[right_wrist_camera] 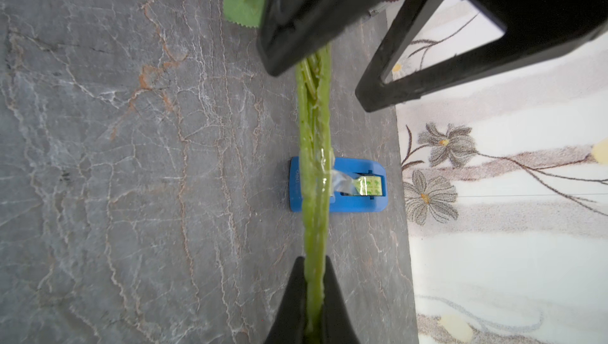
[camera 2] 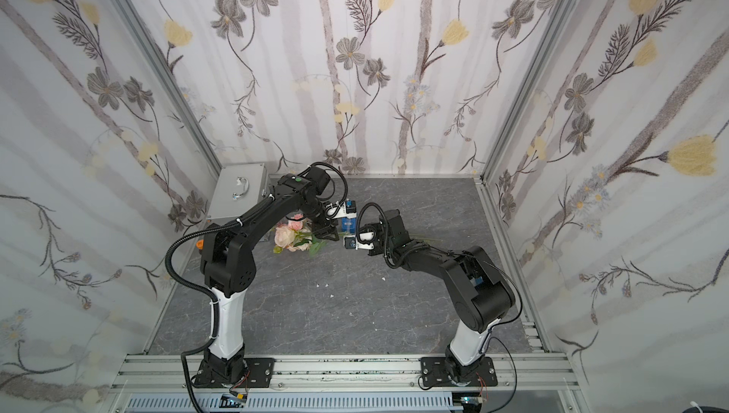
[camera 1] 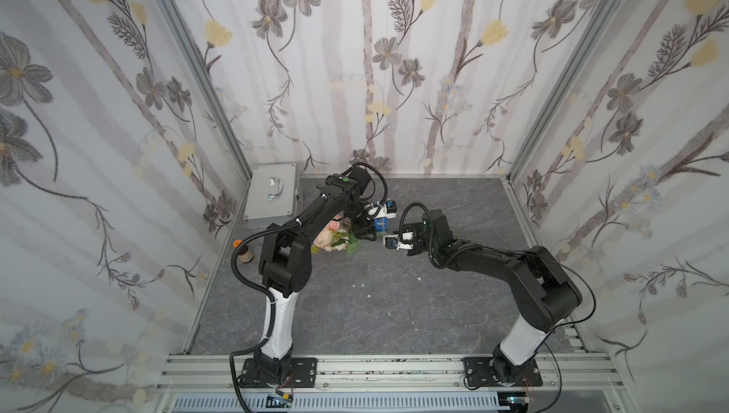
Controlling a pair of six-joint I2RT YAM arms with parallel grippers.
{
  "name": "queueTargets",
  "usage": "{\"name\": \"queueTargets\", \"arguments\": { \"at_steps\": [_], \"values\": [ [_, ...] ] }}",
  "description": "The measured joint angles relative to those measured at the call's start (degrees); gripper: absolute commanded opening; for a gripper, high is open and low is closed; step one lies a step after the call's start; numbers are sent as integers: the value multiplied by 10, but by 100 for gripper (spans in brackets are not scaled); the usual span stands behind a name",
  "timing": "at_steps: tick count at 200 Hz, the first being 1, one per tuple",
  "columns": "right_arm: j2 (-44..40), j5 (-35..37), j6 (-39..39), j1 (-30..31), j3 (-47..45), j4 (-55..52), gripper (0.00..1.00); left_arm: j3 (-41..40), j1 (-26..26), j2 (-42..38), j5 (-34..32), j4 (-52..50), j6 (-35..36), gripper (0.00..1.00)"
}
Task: Wrap bouquets with tape
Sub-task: Wrap the tape around the bouquet.
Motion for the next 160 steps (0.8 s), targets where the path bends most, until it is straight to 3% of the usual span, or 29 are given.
{"name": "queueTargets", "arguments": {
  "at_steps": [54,88,110,132,146,149,160],
  "values": [
    [-12,7,0,8,-31,33,0,0,-3,18,-7,6,1,46],
    [-22,10,0,11,-42,38,0,-16,-7,21,8,3,-1,26],
    [-23,15,1,14,-48,49,0,-26,-7,21,15,5,-1,28],
    [-27,16,3,15,-49,51,0,-33,-7,20,24,8,2,1],
    [-31,19,3,14,-53,58,0,-33,-9,20,27,-2,11,0],
    [-32,20,3,14,-55,58,7,-33,-9,20,27,-2,13,0],
    [-37,20,10,14,-61,63,53,-33,-9,20,33,-2,13,0]
  ]
}}
